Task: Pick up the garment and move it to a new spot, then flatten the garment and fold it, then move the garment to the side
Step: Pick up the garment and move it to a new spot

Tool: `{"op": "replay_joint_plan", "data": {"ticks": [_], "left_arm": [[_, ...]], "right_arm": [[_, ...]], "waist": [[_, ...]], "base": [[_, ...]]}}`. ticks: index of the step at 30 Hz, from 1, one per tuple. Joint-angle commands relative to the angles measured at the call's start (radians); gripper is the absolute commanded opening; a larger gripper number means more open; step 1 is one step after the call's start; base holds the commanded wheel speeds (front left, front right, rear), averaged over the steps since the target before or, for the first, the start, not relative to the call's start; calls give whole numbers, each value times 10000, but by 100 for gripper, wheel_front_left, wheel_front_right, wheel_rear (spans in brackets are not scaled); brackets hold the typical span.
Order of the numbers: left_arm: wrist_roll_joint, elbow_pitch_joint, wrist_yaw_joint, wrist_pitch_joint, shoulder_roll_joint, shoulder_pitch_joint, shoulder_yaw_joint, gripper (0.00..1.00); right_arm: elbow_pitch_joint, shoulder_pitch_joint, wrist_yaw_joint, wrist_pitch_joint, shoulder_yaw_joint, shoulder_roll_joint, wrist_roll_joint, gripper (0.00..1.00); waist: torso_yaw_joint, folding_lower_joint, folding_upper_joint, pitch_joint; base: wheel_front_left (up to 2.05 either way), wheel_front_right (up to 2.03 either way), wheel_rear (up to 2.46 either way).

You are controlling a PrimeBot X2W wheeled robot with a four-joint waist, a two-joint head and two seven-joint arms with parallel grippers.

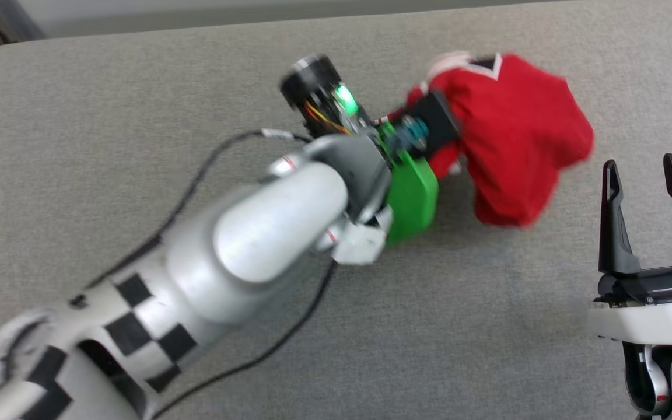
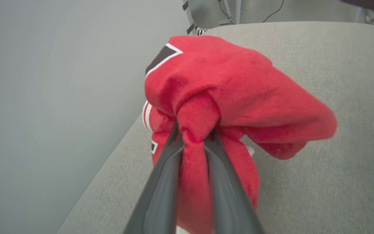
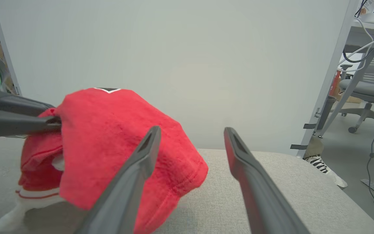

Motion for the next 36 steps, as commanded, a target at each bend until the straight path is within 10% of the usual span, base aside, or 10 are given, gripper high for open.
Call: {"op": "replay_joint_plan", "data": {"ticks": [1, 13, 14, 15, 26, 36], "left_arm": [[135, 355, -18, -178, -266, 413, -315, 0], [257, 1946, -25, -522, -1680, 2526, -1548, 4], [262, 1987, -25, -712, -1698, 2467, -1549, 83], [280, 2067, -25, -1082, -1717, 2359, -1541, 100], [-34, 1427, 1108, -3657, -1710, 2396, -306, 100], [623, -1098, 3323, -3880, 203, 4466, 2740, 100]], "right_arm": [[-82, 10, -9, -49, -31, 64, -58, 100], [79, -184, -9, -49, 126, 206, -180, 100], [101, -175, -9, -49, 111, 209, -191, 100], [136, -156, -9, -49, 105, 212, -204, 100], [396, 519, -9, -49, 117, 139, -277, 100], [683, 975, -9, -49, 331, 131, -209, 100]], "waist": [[-259, 0, -1, 272], [-221, 0, -1, 614], [-170, 0, -1, 567], [-112, 0, -1, 486], [701, 0, -1, -1012], [1221, 0, -1, -1743]], "base": [[0, 0, 0], [0, 0, 0], [0, 0, 0], [0, 0, 0], [0, 0, 0], [0, 0, 0]]}}
